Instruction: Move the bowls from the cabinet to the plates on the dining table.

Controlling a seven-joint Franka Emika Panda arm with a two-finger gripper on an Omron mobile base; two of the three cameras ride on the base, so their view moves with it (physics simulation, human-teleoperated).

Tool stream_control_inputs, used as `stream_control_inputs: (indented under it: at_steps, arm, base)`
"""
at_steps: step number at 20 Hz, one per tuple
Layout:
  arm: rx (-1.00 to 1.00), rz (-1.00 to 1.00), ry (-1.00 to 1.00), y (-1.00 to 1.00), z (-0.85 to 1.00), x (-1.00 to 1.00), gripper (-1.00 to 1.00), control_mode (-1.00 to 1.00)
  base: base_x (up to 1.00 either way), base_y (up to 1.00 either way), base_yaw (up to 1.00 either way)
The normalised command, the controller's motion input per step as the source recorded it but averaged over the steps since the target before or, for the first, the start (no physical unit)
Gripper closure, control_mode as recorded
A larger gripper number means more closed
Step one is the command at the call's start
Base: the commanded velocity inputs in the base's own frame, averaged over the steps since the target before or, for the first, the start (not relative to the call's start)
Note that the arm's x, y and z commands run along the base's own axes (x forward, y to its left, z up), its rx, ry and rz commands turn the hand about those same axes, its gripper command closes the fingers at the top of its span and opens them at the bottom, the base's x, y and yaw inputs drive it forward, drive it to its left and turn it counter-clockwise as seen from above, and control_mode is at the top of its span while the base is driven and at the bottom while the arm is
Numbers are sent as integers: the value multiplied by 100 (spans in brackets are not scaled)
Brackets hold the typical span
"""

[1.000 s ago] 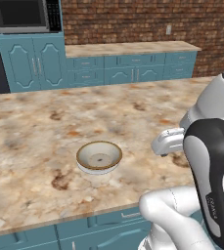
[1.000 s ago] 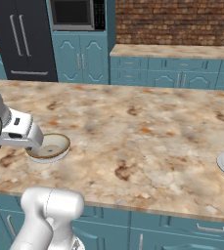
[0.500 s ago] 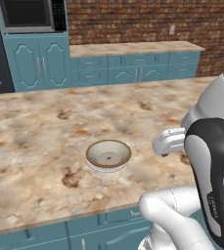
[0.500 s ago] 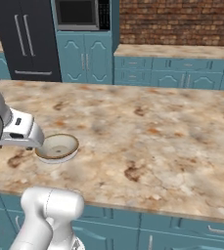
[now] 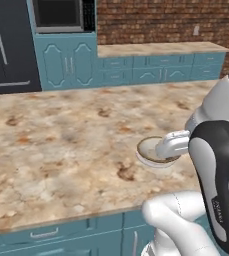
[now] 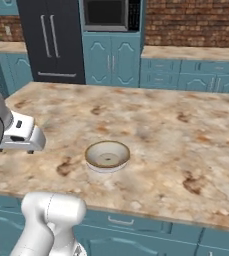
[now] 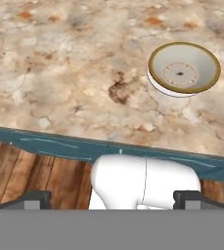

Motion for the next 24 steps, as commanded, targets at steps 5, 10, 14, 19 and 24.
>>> stream_control_inputs:
  at_steps: [5, 10, 14, 19, 24]
  arm:
    - [0, 0, 0, 0, 0, 0, -100, 100]
    - [0, 0, 0, 0, 0, 0, -100, 100]
    - [0, 0, 0, 0, 0, 0, -100, 100]
    - [0, 0, 0, 0, 0, 0, -100, 100]
    - [0, 0, 0, 0, 0, 0, -100, 100]
  base:
    - [-24, 100, 0]
    - [-8, 100, 0]
    - [0, 100, 0]
    - [3, 100, 0]
    - [22, 100, -3]
